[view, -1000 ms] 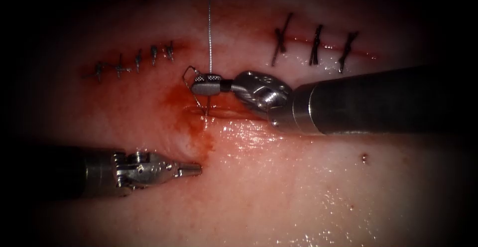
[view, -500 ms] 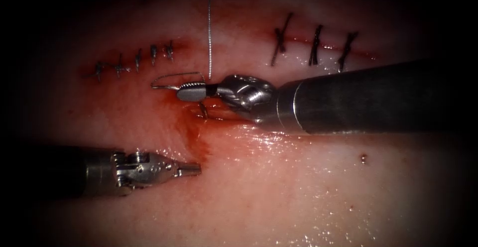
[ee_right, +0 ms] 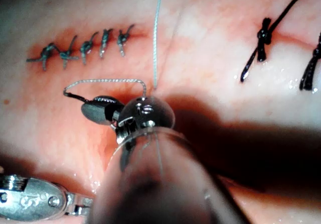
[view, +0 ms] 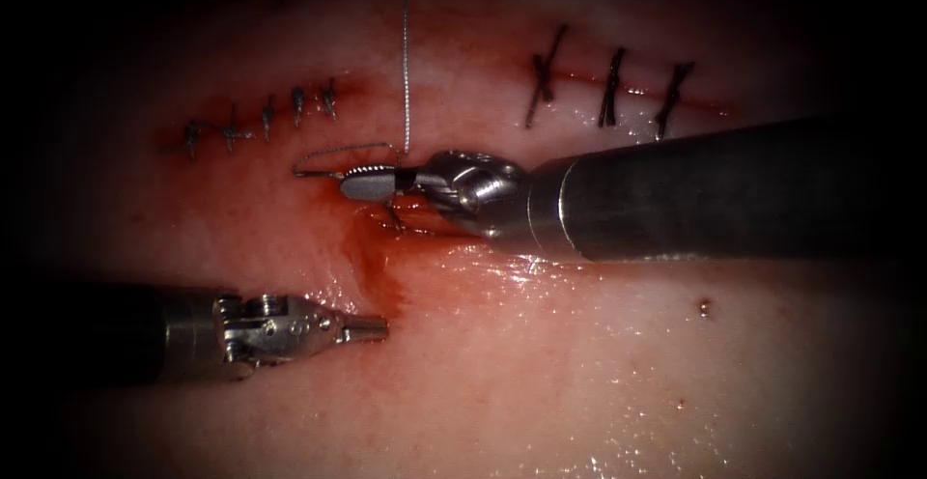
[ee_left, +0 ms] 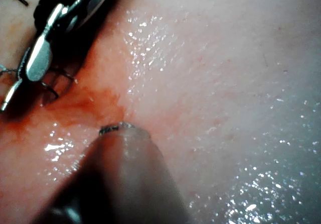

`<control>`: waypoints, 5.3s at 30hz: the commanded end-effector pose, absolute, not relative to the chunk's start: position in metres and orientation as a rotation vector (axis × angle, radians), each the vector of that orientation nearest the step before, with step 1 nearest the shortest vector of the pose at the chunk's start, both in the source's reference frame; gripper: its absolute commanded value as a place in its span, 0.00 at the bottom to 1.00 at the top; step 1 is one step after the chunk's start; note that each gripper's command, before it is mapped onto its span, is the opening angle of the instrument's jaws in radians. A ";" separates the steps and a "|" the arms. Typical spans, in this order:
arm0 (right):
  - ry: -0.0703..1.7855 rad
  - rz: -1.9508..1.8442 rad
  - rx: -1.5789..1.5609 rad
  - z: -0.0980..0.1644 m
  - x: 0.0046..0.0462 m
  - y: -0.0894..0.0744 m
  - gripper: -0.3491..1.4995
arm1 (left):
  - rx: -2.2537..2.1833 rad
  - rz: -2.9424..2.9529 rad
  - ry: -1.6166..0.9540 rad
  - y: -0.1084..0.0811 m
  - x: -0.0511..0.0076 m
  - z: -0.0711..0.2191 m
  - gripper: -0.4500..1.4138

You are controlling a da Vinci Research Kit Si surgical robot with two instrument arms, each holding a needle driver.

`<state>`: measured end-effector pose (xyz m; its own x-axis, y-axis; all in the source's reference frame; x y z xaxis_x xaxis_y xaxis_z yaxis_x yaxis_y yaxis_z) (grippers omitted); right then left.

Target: Wound Closure

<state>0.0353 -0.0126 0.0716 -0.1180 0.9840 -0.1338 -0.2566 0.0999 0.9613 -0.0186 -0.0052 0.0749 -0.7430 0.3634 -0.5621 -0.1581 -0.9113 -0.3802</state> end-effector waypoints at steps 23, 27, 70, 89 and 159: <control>1.151 0.982 0.074 0.071 0.0283 -0.007 0.90 | -0.957 2.660 -0.465 -0.006 -0.0183 0.075 0.00; 1.041 0.725 -0.044 0.069 0.0294 -0.008 0.84 | -0.958 2.659 -0.468 -0.006 -0.0183 0.075 0.00; 0.811 0.455 -0.263 0.069 0.0351 -0.013 0.00 | -0.961 2.658 -0.464 -0.006 -0.0184 0.075 0.00; 1.104 0.576 -0.029 0.071 0.0339 -0.012 0.00 | -0.960 2.658 -0.463 -0.006 -0.0184 0.075 0.00; 1.219 0.792 0.152 0.073 0.0325 -0.005 0.00 | -0.963 2.661 -0.460 -0.007 -0.0186 0.075 0.00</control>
<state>0.0319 -0.0048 0.0726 0.1287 0.6034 -0.7870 -0.4667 0.7371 0.4888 -0.0181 -0.0061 0.0748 -0.7409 0.3569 -0.5689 -0.1475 -0.9129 -0.3805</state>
